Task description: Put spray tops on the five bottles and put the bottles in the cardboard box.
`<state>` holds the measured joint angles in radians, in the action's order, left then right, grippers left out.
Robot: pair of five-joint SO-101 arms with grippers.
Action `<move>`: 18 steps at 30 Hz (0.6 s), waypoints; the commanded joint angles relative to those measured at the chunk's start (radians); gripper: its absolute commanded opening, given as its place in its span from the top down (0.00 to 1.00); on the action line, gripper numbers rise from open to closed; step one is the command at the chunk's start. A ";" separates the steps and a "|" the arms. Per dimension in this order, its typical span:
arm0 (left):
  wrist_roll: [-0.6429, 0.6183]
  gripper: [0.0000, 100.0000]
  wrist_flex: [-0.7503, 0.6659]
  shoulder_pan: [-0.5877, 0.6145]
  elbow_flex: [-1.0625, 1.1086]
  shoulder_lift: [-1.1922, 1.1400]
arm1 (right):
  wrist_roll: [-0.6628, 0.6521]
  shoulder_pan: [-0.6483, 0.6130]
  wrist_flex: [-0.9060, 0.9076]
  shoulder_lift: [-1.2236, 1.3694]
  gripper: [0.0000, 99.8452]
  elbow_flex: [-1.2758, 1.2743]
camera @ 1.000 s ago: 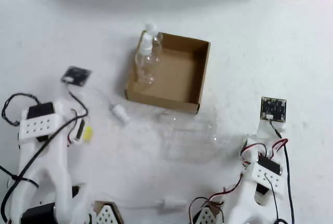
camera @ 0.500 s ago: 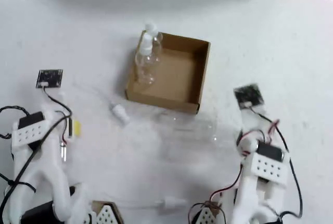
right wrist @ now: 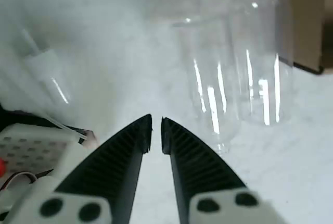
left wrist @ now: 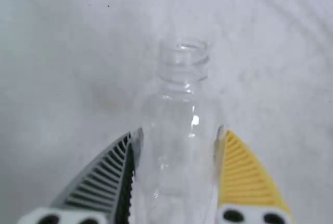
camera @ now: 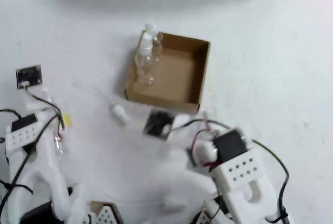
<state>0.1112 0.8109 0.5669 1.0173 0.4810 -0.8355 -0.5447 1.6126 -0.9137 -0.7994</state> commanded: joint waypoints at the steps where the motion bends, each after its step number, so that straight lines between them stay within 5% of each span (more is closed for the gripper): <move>1: -0.025 0.89 -0.044 0.025 -0.011 -0.002 | 0.002 -0.208 0.021 -0.010 0.98 0.046; 9: -0.046 0.89 -0.044 0.027 -0.044 -0.058 | 0.255 -0.725 0.018 -0.010 0.98 0.046; 18: -0.044 0.89 0.158 0.071 -0.367 -0.441 | 0.327 -1.061 -0.082 -0.008 0.98 -0.005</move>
<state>0.0698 0.9106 0.6222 0.7457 0.1097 -0.5209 -1.5129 1.5942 -0.9137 -0.8009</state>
